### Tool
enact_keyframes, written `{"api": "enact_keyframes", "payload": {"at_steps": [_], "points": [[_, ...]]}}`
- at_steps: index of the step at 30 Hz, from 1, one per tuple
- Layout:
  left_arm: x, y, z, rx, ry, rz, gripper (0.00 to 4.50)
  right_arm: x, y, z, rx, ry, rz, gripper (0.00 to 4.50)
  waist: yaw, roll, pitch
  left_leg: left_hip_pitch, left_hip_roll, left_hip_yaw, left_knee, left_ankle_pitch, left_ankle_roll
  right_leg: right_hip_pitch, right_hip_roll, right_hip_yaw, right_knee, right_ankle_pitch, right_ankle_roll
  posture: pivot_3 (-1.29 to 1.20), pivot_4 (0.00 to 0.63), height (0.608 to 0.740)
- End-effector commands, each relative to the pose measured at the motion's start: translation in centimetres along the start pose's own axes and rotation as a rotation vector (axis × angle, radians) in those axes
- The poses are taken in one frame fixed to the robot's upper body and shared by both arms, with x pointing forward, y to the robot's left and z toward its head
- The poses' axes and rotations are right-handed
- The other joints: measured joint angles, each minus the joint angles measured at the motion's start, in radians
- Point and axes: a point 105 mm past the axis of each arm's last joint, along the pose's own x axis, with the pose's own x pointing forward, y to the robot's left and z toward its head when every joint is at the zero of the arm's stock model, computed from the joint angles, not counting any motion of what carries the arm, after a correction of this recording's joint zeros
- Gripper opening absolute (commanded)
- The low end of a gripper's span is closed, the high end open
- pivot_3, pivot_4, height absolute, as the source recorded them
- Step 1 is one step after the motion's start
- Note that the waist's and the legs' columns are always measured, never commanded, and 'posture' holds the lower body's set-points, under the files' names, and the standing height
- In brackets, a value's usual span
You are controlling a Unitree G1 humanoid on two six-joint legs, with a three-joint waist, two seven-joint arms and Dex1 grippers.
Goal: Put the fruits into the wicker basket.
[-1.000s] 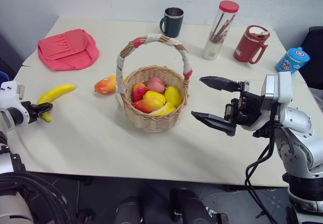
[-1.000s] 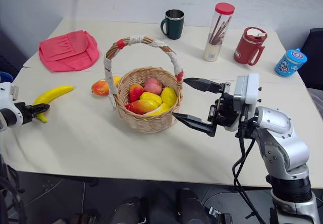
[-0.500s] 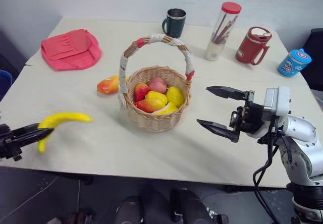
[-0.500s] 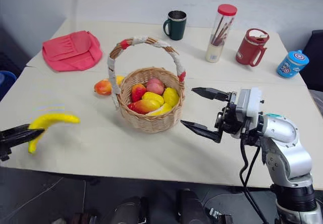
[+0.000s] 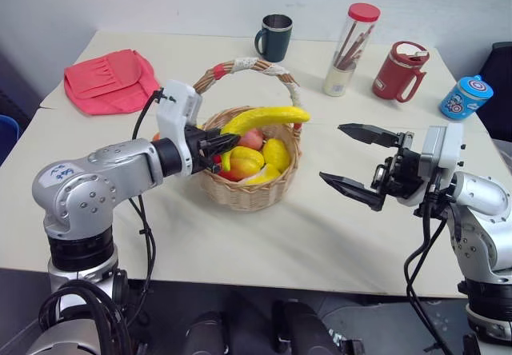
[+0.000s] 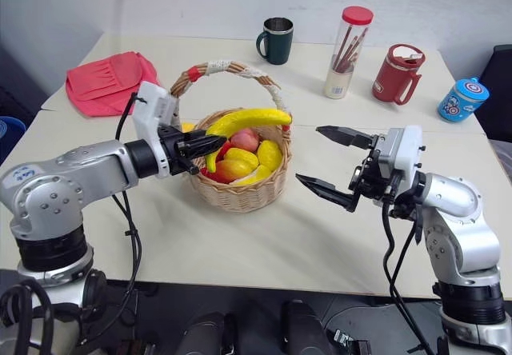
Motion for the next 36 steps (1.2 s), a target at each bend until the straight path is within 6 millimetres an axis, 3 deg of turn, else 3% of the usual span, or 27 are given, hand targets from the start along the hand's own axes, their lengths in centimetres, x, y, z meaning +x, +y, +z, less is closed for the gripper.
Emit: {"api": "enact_keyframes", "payload": {"at_steps": [1, 5, 8, 10, 11, 14, 17, 22, 24, 26, 27, 29, 31, 32, 33, 36], "points": [[0.0, -0.2, 0.7, 0.056, -0.006, 0.021, 1.24, -0.5, 0.0, 1.3, -0.045, -0.025, -0.027, 4.5, 0.001, 0.0, 0.0, 0.0, 0.0, 0.0, 0.0, 0.0, 0.0, 0.0, 0.0, 0.0, 0.0, 0.0, 0.0, 0.0, 0.15, 0.74], [0.0, -1.3, 0.8, 0.079, -0.018, -0.064, 2.39, -1.0, 0.0, 1.0, -0.042, -0.02, -0.041, 4.5, 0.003, 0.0, 0.0, 0.001, -0.001, 0.0, 0.003, 0.0, 0.0, 0.001, -0.001, 0.0, 0.002, 0.0, 0.0, 0.0, 0.15, 0.74], [-1.4, -1.7, 1.7, 0.108, -0.1, -0.137, 3.29, -1.3, 0.0, 0.8, -0.039, -0.018, -0.044, 4.5, 0.001, 0.0, 0.0, 0.001, -0.001, 0.0, 0.002, 0.0, 0.0, 0.001, -0.001, 0.0, 0.003, 0.0, 0.0, 0.0, 0.15, 0.74], [-2.5, -1.2, 1.8, 0.11, -0.127, -0.162, 3.29, -1.3, 0.0, 0.7, -0.036, -0.016, -0.043, 4.5, -0.001, 0.0, 0.0, 0.001, -0.001, 0.0, 0.002, 0.001, -0.001, 0.0, 0.0, 0.001, 0.002, 0.0, 0.0, 0.0, 0.15, 0.74], [-3.6, -1.0, 1.9, 0.105, -0.165, -0.201, 3.29, -1.4, 0.0, 0.6, -0.033, -0.017, -0.04, 4.5, -0.003, 0.001, 0.001, 0.002, 0.0, 0.001, 0.002, 0.001, -0.002, 0.0, 0.001, 0.001, 0.003, 0.0, -0.001, 0.0, 0.15, 0.74], [-9.7, -1.6, 0.4, 0.191, -0.316, -0.438, 3.29, -1.4, 0.0, 0.3, -0.023, -0.024, -0.025, 4.5, -0.016, 0.001, 0.001, 0.003, 0.002, 0.003, 0.0, 0.001, -0.003, -0.001, 0.002, 0.003, 0.003, -0.001, -0.002, 0.0, 0.15, 0.74], [-13.0, 2.5, -3.9, 0.126, -0.185, -0.262, 3.29, -1.4, 0.1, 0.1, 0.0, -0.05, -0.007, 4.5, -0.014, 0.0, 0.001, 0.0, 0.003, 0.004, 0.001, 0.0, -0.005, -0.006, 0.003, 0.003, 0.007, -0.003, -0.005, 0.0, 0.15, 0.74], [-19.5, 9.1, -8.5, 0.1, -0.093, 0.089, 3.29, -0.8, 1.1, 0.0, 0.007, -0.087, 0.085, 4.5, 0.001, 0.0, 0.001, 0.0, 0.001, 0.003, 0.001, -0.001, -0.002, -0.007, 0.0, 0.002, 0.008, -0.003, -0.006, 0.0, 0.15, 0.74], [-23.7, 12.5, -10.0, 0.085, -0.11, 0.312, 3.65, -0.5, 1.0, 0.6, -0.021, -0.153, 0.049, 4.5, 0.0, 0.0, 0.001, 0.0, 0.0, 0.002, 0.001, -0.003, 0.003, -0.007, -0.002, 0.001, 0.008, -0.003, -0.006, 0.0, 0.15, 0.74], [-26.8, 14.3, -11.3, 0.06, -0.119, 0.429, 4.18, -0.1, 1.1, 0.7, -0.007, -0.173, 0.033, 4.5, -0.001, 0.0, 0.001, -0.001, 0.001, 0.002, 0.0, -0.004, 0.003, -0.008, -0.003, 0.001, 0.008, -0.003, -0.006, 0.0, 0.15, 0.74], [-27.7, 14.7, -11.9, 0.055, -0.1, 0.455, 4.48, 0.0, 1.3, 0.7, 0.0, -0.171, 0.038, 4.5, -0.002, -0.001, 0.001, -0.002, 0.001, 0.002, 0.0, -0.004, 0.003, -0.009, -0.003, 0.001, 0.008, -0.003, -0.006, 0.0, 0.15, 0.74], [-29.1, 15.7, -13.0, 0.051, -0.052, 0.516, 4.48, 0.2, 1.7, 1.0, 0.009, -0.181, 0.041, 4.5, 0.0, -0.001, 0.001, -0.002, 0.001, 0.002, -0.001, -0.005, 0.003, -0.009, -0.004, 0.001, 0.007, -0.003, -0.006, 0.0, 0.15, 0.74], [-29.7, 16.8, -13.2, 0.043, -0.032, 0.566, 4.48, 0.4, 1.8, 1.4, 0.012, -0.191, 0.036, 4.5, 0.001, -0.001, 0.0, -0.003, 0.0, 0.002, -0.001, -0.005, 0.004, -0.009, -0.006, 0.0, 0.007, -0.003, -0.006, 0.0, 0.15, 0.74], [-29.0, 17.4, -12.5, 0.033, -0.047, 0.564, 4.48, 0.5, 1.7, 1.7, 0.009, -0.189, 0.038, 4.5, 0.001, -0.002, 0.0, -0.003, 0.0, 0.002, -0.001, -0.007, 0.006, -0.009, -0.007, 0.0, 0.007, -0.003, -0.006, 0.0, 0.15, 0.74], [-27.8, 17.5, -11.4, 0.0, -0.078, 0.521, 4.48, 0.6, 1.6, 1.9, -0.006, -0.192, 0.033, 4.5, 0.005, -0.002, 0.0, -0.003, 0.0, 0.002, -0.001, -0.007, 0.006, -0.009, -0.007, 0.0, 0.007, -0.003, -0.006, 0.0, 0.15, 0.74], [-20.6, 17.7, -8.1, 0.029, -0.037, 0.309, 4.48, 1.2, 1.0, 2.7, -0.028, -0.215, 0.015, 4.5, 0.025, -0.003, -0.001, -0.002, 0.0, -0.001, -0.001, -0.006, 0.002, -0.007, -0.011, -0.007, 0.007, -0.002, -0.007, 0.0, 0.15, 0.74]]}}
